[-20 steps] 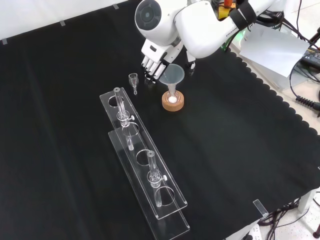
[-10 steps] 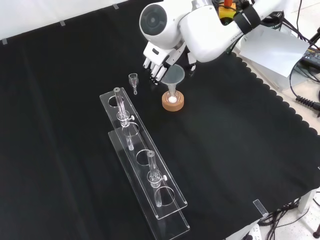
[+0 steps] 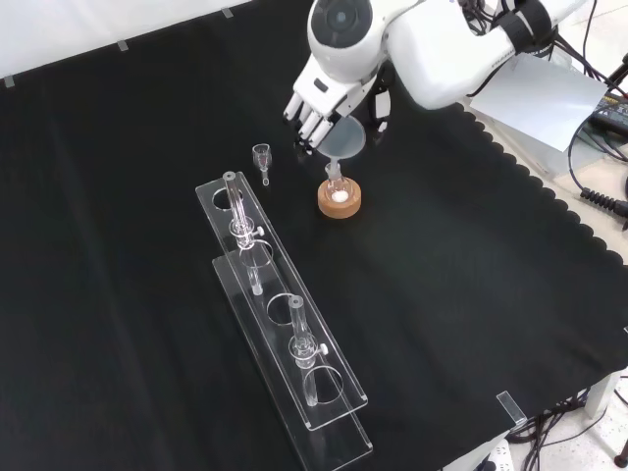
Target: Remove the funnel from the round-bottom flask.
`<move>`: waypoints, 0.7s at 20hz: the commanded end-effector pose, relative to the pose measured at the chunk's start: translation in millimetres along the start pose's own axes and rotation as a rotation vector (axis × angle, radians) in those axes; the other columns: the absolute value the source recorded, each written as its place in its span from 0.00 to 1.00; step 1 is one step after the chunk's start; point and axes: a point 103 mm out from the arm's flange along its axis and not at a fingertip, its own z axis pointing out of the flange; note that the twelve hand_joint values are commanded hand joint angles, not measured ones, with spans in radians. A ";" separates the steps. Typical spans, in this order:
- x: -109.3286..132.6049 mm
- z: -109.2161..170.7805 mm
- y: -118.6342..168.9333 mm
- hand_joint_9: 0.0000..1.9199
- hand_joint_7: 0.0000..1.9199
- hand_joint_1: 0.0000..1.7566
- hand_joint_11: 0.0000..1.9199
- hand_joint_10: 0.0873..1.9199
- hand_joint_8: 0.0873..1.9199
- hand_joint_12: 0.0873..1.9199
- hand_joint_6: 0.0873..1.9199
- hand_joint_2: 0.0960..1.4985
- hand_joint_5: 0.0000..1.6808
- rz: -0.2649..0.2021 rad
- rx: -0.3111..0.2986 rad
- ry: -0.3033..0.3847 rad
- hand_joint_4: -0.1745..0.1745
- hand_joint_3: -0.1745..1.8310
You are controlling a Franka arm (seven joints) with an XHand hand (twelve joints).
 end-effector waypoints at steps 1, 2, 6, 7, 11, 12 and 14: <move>-21.3 -11.2 -18.5 0.50 0.28 0.41 0.30 0.21 0.31 0.65 0.03 0.46 0.36 0.043 0.012 0.009 0.35 0.39; -23.5 -13.5 -21.6 0.50 0.28 0.41 0.30 0.21 0.31 0.65 0.03 0.46 0.36 0.046 0.014 0.014 0.35 0.39; -30.0 -24.9 -35.5 0.49 0.27 0.40 0.29 0.21 0.30 0.64 0.03 0.46 0.35 0.063 0.003 0.031 0.34 0.39; -31.3 -27.8 -38.8 0.49 0.27 0.40 0.29 0.21 0.30 0.64 0.03 0.46 0.35 0.067 0.000 0.034 0.34 0.39; -36.0 -39.0 -49.3 0.49 0.27 0.40 0.29 0.21 0.30 0.64 0.03 0.46 0.35 0.082 -0.021 0.065 0.34 0.39; -36.9 -42.5 -51.3 0.49 0.27 0.40 0.29 0.21 0.30 0.64 0.03 0.46 0.34 0.085 -0.027 0.067 0.34 0.39; -39.6 -49.4 -54.4 0.49 0.27 0.40 0.29 0.21 0.30 0.64 0.03 0.46 0.34 0.090 -0.040 0.084 0.34 0.39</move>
